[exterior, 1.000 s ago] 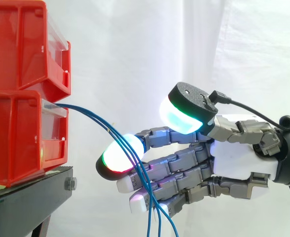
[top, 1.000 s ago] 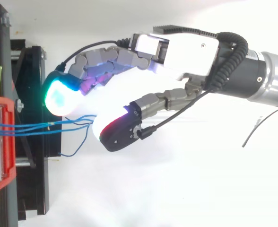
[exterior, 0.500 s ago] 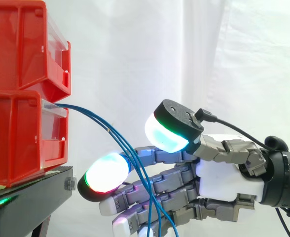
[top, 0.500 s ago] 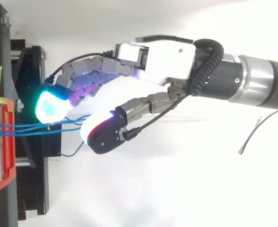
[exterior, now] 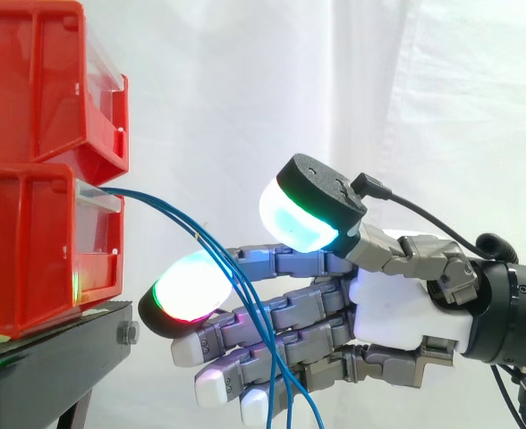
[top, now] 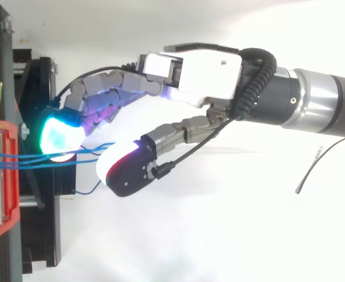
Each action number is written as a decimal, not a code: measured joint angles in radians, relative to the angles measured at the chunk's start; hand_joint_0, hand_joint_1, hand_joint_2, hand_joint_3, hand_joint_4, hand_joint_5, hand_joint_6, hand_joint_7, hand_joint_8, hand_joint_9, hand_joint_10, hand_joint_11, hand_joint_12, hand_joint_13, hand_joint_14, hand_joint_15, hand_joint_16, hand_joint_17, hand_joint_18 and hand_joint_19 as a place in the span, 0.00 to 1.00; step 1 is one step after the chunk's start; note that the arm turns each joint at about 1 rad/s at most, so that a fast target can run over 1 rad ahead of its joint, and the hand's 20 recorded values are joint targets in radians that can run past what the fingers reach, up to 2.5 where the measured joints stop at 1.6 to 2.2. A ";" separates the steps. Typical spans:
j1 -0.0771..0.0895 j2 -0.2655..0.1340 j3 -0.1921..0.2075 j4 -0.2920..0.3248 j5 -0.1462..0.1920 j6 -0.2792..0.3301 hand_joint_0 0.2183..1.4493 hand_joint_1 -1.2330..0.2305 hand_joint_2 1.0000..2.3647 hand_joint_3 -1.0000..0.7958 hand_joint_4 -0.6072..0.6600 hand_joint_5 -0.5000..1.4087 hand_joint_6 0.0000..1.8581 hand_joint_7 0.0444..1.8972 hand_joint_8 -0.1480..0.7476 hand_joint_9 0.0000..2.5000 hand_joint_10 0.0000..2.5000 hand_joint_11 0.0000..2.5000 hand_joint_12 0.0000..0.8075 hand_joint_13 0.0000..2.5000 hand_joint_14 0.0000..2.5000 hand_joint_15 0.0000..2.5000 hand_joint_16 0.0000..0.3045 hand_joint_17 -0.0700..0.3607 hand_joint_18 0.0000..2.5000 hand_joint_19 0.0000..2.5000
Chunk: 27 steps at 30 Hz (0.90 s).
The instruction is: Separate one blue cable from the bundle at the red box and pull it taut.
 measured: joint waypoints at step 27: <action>0.009 0.000 0.000 0.019 -0.018 0.003 0.28 0.38 0.01 0.36 0.59 0.20 0.28 0.66 0.51 0.25 0.00 0.17 0.42 0.27 0.01 0.16 0.13 0.38 0.27 0.23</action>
